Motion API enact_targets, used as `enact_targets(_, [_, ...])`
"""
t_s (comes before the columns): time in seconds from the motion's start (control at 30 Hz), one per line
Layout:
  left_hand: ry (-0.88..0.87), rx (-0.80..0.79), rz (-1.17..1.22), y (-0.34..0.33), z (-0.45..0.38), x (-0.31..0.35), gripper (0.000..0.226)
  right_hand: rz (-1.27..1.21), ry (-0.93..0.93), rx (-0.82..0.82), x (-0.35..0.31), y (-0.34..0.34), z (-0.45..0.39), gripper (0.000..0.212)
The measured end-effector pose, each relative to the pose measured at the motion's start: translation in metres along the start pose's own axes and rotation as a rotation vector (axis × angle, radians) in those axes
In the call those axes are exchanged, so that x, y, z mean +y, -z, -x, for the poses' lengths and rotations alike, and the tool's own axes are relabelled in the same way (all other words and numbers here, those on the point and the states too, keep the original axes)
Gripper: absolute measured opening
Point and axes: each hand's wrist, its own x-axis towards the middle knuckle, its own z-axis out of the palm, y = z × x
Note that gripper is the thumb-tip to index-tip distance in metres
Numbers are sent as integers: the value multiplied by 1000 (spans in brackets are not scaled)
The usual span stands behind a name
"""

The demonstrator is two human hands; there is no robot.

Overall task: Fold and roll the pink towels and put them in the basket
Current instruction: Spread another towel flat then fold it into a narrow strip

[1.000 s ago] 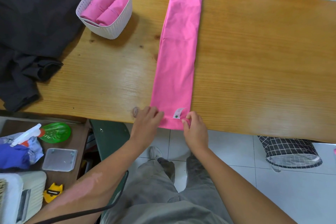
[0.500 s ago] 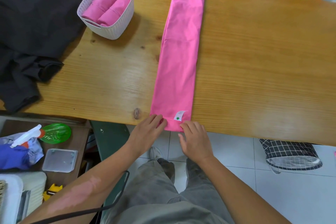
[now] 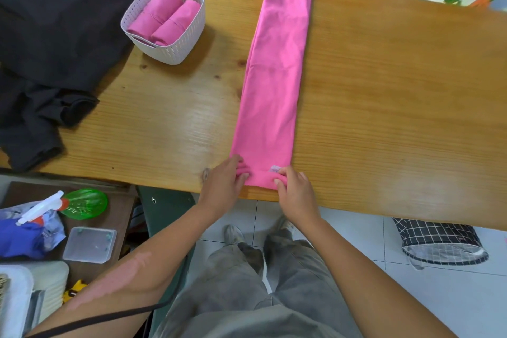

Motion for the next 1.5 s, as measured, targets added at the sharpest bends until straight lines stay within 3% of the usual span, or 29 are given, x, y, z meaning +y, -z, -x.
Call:
enact_targets(0.07, [110,34,60,-1,-9,1,30,-40,-68,21,-1,2,-9,18])
enact_targets(0.13, [117,100,-29,-1,-16,1,31,4,-75,72,-1,3,-16,18])
enact_targets(0.23, [-187,181,-276,-3,-20,3,24,149,179,136,0,3,-22,4])
enact_targets(0.3, [-445,173,-441,-8,-18,3,18,219,398,153,4,3,-22,8])
enact_targets(0.4, [-527,153,-513,-13,-10,1,21,262,545,164,12,4,-19,10])
enact_targets(0.57, [-500,89,-572,-20,3,-11,25,361,518,46,25,1,-10,41])
enact_targets(0.8, [-497,109,-518,-15,-10,-12,33,335,490,55,22,6,-26,33])
enact_targets(0.93, [-335,56,-410,-4,-28,-1,36,217,363,-11,17,17,-45,22])
enact_targets(1.03, [-202,-16,-266,3,-46,6,25,33,205,-93,12,24,-61,25])
enact_targets(1.1, [-184,34,-242,7,-57,7,17,-1,149,-74,10,24,-71,26])
enact_targets(1.17, [-235,125,-334,9,-64,7,16,30,135,13,7,25,-78,18])
enact_targets(1.23, [-423,139,-411,8,-66,5,12,94,243,104,7,25,-81,2])
enact_targets(1.33, [-644,97,-434,1,-60,-1,16,207,387,156,12,20,-79,14])
enact_targets(1.47, [-601,86,-502,-11,-45,-13,36,375,437,198,16,15,-72,8])
enact_targets(1.5, [-585,61,-517,-12,-42,-18,41,407,438,187,15,14,-70,14])
